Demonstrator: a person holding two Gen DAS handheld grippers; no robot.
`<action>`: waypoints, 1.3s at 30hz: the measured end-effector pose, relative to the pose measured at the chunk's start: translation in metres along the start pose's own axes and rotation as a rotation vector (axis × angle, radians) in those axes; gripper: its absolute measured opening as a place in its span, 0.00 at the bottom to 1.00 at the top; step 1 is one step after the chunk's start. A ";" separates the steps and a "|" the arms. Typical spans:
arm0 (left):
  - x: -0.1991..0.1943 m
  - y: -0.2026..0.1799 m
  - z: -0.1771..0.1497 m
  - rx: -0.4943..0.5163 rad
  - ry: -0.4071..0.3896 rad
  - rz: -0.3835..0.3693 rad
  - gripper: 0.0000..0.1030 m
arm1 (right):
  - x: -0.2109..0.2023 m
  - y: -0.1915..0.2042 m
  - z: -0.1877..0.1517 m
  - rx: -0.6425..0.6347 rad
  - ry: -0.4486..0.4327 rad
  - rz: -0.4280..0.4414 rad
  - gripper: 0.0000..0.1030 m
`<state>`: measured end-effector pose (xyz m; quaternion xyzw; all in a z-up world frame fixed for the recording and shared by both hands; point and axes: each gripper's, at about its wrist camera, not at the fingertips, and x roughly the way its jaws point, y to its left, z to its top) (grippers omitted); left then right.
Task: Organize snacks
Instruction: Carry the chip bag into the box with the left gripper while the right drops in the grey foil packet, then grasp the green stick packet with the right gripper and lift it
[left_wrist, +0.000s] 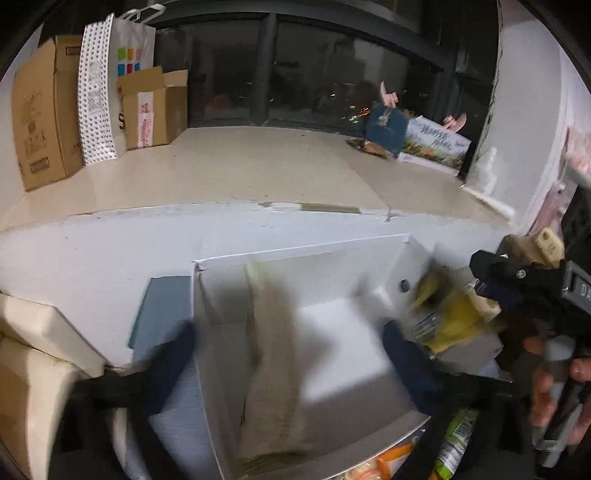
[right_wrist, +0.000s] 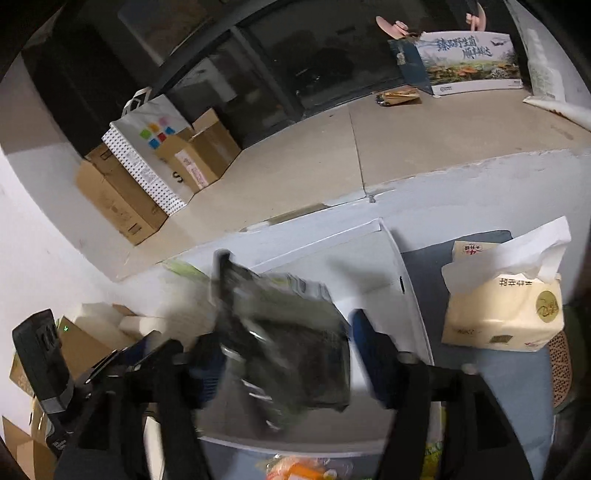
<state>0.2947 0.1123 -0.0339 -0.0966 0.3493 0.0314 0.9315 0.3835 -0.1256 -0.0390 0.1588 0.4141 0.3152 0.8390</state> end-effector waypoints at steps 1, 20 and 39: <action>-0.002 0.001 -0.001 0.000 -0.005 0.004 1.00 | -0.001 -0.002 0.000 0.015 -0.015 -0.001 1.00; -0.100 -0.028 -0.058 0.107 -0.213 -0.066 1.00 | -0.109 0.027 -0.050 -0.121 -0.207 0.087 1.00; -0.178 -0.045 -0.173 0.087 -0.132 -0.143 1.00 | -0.207 0.010 -0.197 -0.255 -0.219 -0.145 1.00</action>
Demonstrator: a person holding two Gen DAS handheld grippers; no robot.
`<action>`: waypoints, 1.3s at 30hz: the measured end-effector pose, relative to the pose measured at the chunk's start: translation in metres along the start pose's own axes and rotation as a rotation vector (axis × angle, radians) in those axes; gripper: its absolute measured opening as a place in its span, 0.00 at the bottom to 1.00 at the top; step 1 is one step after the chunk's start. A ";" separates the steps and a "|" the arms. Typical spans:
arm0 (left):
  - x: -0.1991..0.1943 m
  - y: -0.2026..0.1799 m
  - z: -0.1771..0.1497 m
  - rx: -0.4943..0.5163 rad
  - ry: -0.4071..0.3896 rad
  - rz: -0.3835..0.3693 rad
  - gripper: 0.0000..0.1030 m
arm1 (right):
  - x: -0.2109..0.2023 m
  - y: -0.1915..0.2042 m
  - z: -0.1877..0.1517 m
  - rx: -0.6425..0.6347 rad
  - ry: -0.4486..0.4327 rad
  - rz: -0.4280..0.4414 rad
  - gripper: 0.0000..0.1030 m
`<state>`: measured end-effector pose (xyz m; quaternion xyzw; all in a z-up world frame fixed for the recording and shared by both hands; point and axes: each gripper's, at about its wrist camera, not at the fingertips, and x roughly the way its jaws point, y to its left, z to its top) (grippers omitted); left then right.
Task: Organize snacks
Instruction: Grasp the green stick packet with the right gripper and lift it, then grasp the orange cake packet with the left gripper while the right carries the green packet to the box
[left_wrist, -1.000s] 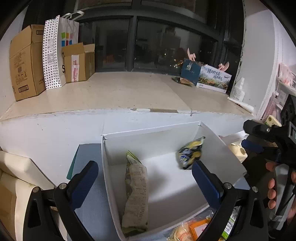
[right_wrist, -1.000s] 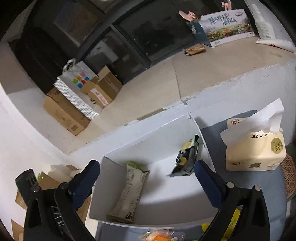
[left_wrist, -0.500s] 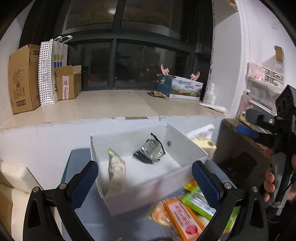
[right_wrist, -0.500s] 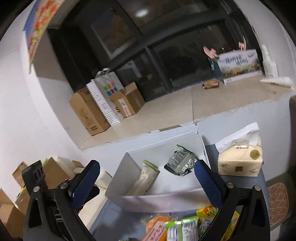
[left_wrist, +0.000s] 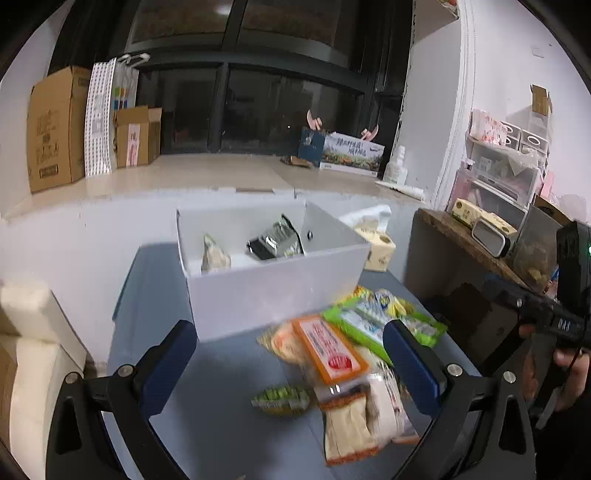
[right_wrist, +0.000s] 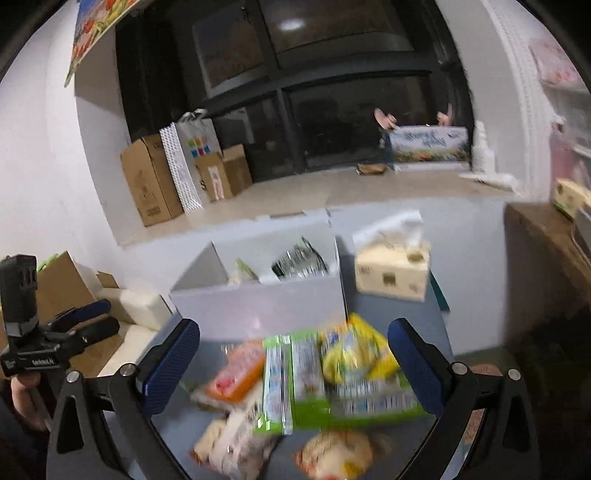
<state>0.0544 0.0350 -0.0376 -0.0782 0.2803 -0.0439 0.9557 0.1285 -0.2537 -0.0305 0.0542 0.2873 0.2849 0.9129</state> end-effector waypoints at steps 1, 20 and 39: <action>-0.001 -0.001 -0.005 -0.002 0.003 -0.004 1.00 | -0.001 -0.002 -0.007 0.011 0.007 0.003 1.00; 0.000 -0.007 -0.049 0.000 0.113 -0.050 1.00 | 0.125 0.027 -0.031 -0.258 0.339 -0.144 1.00; 0.037 -0.012 -0.036 -0.035 0.201 -0.068 1.00 | 0.090 0.015 -0.030 -0.136 0.276 -0.087 0.67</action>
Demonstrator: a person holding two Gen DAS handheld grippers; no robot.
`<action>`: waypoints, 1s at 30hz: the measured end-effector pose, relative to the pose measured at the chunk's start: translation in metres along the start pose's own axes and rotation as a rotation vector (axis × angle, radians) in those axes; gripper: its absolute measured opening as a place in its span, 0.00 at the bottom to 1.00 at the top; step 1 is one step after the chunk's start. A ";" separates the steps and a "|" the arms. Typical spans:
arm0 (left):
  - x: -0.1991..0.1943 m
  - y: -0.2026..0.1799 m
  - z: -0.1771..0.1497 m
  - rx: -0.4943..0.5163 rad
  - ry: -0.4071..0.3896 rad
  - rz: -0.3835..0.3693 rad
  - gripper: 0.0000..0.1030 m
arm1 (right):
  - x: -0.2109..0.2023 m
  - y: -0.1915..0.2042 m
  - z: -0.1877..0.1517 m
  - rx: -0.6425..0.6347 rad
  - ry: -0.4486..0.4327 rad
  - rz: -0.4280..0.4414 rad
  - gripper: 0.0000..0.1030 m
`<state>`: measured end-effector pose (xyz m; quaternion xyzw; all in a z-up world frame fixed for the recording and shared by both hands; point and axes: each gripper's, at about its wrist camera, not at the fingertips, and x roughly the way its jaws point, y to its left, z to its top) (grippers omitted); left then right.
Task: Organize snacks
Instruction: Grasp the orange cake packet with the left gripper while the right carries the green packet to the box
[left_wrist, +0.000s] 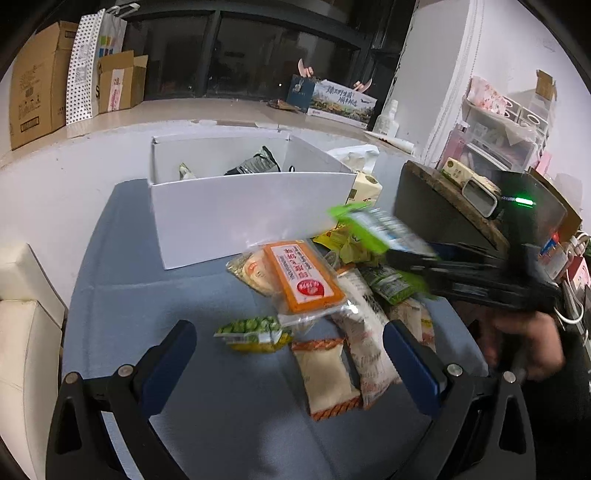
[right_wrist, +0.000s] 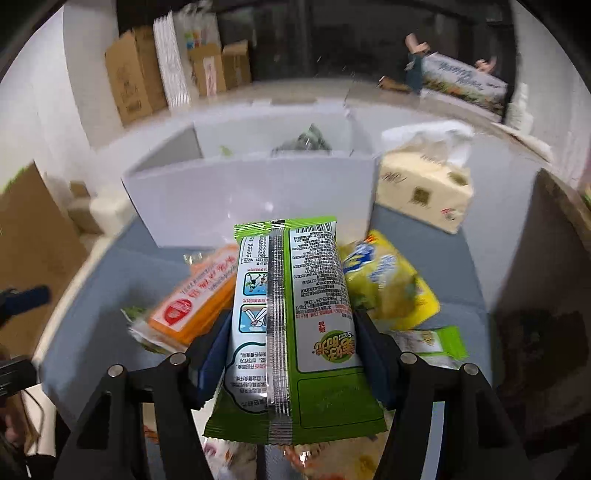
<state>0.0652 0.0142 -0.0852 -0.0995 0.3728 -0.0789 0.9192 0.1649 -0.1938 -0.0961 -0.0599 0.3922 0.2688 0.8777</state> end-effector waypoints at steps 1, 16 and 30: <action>0.007 -0.003 0.006 0.001 0.008 -0.006 1.00 | -0.014 -0.005 -0.003 0.020 -0.027 -0.002 0.67; 0.149 -0.022 0.053 -0.103 0.283 0.154 0.99 | -0.101 -0.043 -0.034 0.129 -0.188 -0.051 0.67; 0.082 -0.005 0.030 -0.076 0.149 0.062 0.62 | -0.098 -0.033 -0.036 0.086 -0.192 -0.034 0.67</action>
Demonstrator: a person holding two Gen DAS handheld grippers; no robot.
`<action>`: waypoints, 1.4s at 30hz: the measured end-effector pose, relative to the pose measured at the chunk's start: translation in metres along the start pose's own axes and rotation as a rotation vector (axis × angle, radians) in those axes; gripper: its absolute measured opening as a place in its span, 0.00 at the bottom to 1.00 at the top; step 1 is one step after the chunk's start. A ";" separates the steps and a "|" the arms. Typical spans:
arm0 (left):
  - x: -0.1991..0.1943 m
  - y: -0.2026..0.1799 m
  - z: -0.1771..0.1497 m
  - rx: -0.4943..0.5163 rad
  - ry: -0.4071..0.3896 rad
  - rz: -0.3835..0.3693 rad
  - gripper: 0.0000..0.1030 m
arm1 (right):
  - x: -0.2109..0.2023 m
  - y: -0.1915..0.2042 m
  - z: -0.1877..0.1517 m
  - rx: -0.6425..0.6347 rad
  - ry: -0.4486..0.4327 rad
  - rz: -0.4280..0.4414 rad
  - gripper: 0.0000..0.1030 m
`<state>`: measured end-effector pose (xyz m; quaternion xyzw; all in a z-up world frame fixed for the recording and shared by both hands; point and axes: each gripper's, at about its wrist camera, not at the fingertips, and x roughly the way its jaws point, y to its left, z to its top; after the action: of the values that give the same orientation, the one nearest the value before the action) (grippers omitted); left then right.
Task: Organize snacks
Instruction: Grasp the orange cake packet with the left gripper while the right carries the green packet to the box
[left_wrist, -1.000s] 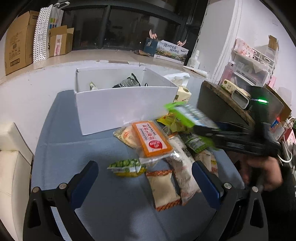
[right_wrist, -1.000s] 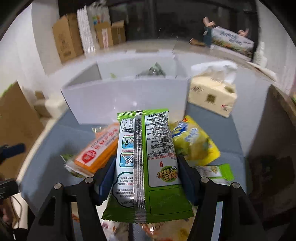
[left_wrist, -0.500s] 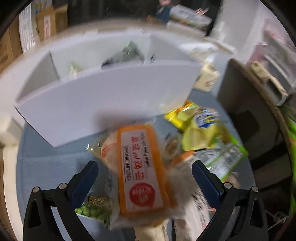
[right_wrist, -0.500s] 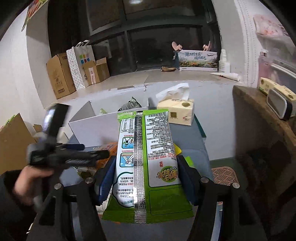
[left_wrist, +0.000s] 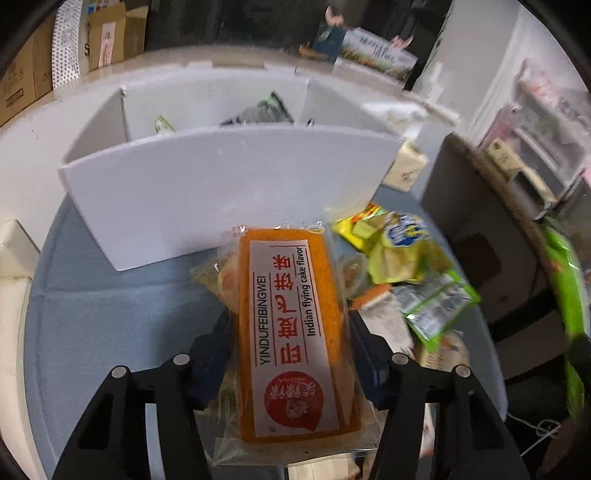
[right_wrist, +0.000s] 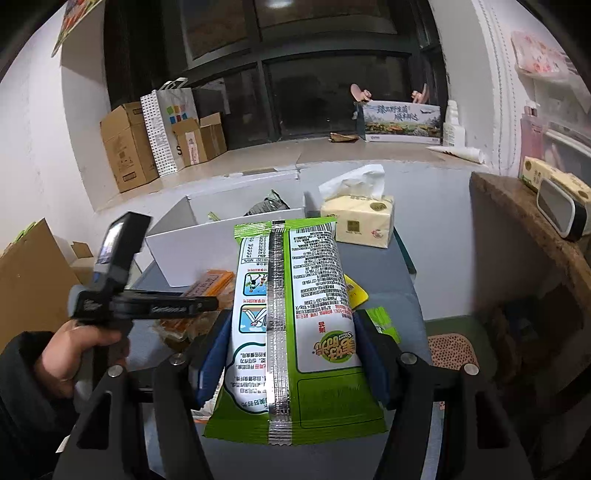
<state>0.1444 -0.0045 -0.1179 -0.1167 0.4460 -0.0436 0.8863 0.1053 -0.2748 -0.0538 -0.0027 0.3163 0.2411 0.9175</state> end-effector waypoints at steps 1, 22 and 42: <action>-0.010 0.003 -0.003 0.003 -0.023 -0.004 0.62 | 0.001 0.002 0.001 -0.004 -0.003 0.000 0.67; -0.068 0.070 0.128 -0.027 -0.333 0.057 0.61 | 0.151 0.049 0.145 0.023 0.024 0.139 0.67; 0.031 0.096 0.179 -0.060 -0.176 0.151 1.00 | 0.247 0.028 0.179 0.060 0.128 0.067 1.00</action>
<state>0.3035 0.1127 -0.0633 -0.1125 0.3751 0.0472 0.9189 0.3650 -0.1130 -0.0500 0.0198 0.3814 0.2616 0.8864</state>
